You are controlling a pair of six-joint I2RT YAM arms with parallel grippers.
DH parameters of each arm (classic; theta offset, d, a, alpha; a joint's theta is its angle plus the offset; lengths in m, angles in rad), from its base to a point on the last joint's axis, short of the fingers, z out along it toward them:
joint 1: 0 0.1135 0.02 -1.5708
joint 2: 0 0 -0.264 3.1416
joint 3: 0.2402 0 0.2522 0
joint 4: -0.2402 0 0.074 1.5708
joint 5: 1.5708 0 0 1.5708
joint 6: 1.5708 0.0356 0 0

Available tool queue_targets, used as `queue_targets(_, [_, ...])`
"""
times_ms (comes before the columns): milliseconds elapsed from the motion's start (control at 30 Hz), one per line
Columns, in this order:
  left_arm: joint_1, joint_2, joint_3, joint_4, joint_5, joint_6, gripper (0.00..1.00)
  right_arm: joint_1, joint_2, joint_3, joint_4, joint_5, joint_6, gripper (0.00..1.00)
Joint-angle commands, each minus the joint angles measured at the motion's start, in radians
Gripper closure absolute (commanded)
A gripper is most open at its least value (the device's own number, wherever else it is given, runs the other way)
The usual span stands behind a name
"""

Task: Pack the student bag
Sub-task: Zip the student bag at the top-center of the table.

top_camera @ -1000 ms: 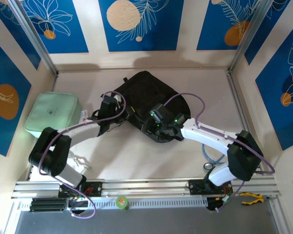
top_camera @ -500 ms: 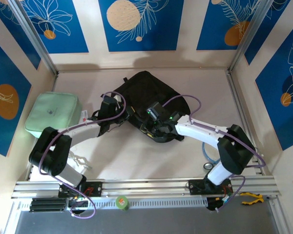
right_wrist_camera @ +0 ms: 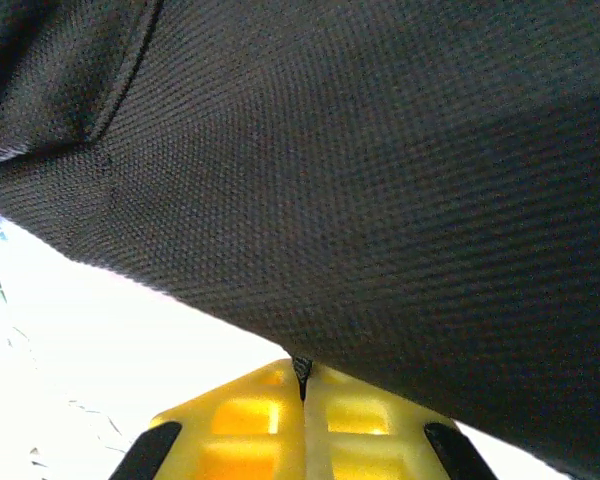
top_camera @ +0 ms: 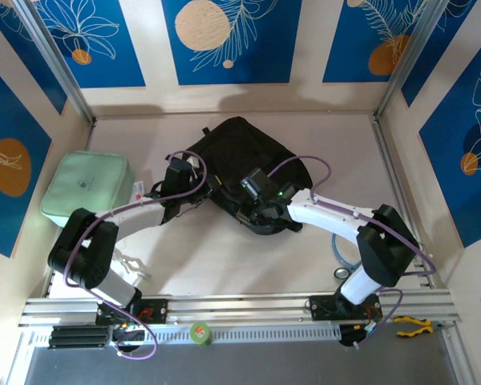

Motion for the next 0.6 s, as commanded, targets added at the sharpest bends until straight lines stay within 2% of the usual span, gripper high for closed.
queue_targets(0, [0.028, 0.027, 0.031, 0.013, 0.015, 0.038, 1.0, -0.017, -0.045, -0.019, -0.071, 0.035, -0.058, 1.0])
queue_targets(567, [0.069, 0.112, 0.067, -0.001, -0.005, 0.121, 1.0, -0.087, -0.277, -0.177, -0.224, 0.057, -0.092, 1.0])
